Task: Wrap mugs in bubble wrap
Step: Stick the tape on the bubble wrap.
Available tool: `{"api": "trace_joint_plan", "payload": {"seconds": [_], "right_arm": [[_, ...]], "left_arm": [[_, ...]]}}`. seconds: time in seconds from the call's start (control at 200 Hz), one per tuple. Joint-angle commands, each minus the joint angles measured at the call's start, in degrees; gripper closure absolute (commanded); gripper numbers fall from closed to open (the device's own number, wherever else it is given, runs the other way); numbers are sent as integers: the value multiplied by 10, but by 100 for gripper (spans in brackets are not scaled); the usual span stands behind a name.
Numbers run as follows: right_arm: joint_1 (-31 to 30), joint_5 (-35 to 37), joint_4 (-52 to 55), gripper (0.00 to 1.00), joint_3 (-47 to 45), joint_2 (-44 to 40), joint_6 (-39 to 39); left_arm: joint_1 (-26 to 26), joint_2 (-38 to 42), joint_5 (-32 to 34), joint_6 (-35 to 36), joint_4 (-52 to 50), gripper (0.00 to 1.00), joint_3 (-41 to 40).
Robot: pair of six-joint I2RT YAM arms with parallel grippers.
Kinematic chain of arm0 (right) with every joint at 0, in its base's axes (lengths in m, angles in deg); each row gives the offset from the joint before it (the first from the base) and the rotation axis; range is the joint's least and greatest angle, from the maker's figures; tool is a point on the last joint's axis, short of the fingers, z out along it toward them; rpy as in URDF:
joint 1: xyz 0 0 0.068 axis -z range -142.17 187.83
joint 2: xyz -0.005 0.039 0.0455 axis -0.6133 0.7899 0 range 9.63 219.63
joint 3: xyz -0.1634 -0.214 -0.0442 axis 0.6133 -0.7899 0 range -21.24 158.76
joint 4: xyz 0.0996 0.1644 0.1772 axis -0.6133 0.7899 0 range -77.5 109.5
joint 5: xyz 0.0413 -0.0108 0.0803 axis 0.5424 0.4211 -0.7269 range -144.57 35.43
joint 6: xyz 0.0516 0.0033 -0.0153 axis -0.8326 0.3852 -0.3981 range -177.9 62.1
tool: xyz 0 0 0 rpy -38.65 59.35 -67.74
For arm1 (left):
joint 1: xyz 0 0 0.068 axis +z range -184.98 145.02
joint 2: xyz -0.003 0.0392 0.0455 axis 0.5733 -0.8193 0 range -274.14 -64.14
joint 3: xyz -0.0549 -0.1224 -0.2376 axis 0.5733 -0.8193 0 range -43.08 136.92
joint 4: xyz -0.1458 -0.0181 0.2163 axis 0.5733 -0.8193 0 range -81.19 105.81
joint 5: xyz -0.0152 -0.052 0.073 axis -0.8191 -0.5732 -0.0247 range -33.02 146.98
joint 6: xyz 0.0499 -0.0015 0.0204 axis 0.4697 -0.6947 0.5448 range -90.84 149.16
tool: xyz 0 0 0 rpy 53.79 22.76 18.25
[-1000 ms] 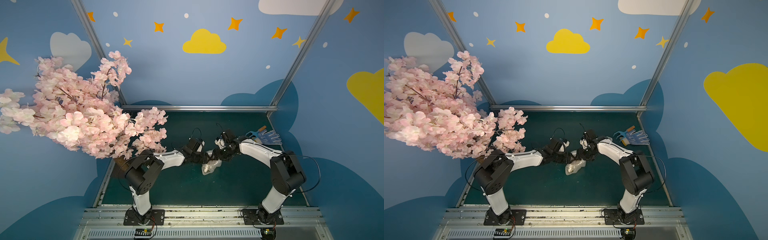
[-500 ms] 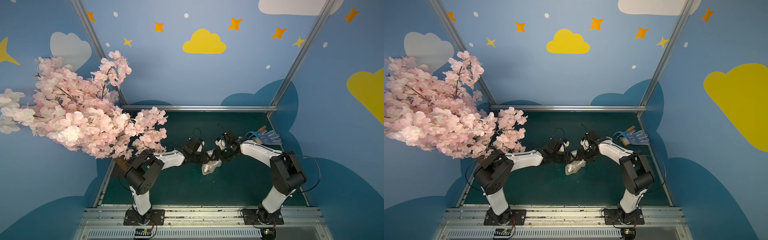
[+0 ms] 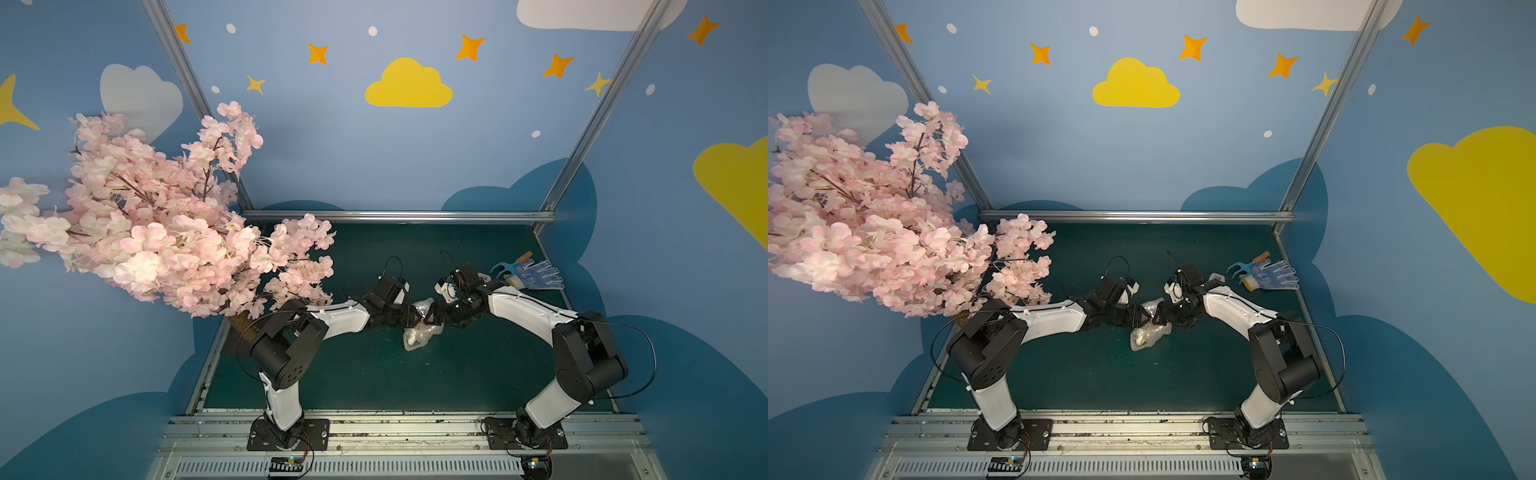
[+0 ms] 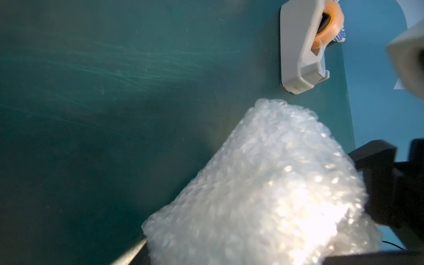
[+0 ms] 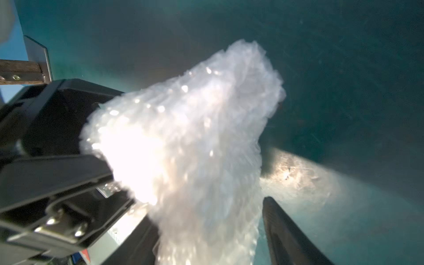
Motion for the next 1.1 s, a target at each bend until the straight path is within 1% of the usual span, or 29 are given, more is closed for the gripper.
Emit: {"api": "trace_joint_plan", "payload": {"seconds": [0.0,0.115,0.27,0.32,0.436,0.536,0.626,0.871,1.006,1.096], "right_arm": [[2,36,17,39,-17,12,2],[3,50,21,43,-20,26,-1],[3,43,21,43,-14,22,-1],[3,33,15,40,-10,10,1],[6,1,-12,30,2,-19,6],[14,-16,-22,28,25,-18,5],[23,-23,-19,29,47,4,6],[37,2,3,34,70,59,6],[37,7,10,34,68,64,8],[37,5,10,34,69,53,8]], "left_arm": [[-6,-23,1,13,-46,41,-8],[-7,-22,2,11,-45,41,-9],[-6,-20,3,12,-46,41,-10],[-6,-20,3,13,-47,41,-9],[-7,-20,2,13,-47,41,-8],[-6,-21,1,13,-46,41,-7],[-6,-21,1,12,-46,41,-7],[-8,-20,4,12,-48,41,-7],[-7,-17,5,11,-51,41,-7],[-8,-15,5,12,-54,41,-5]]}}
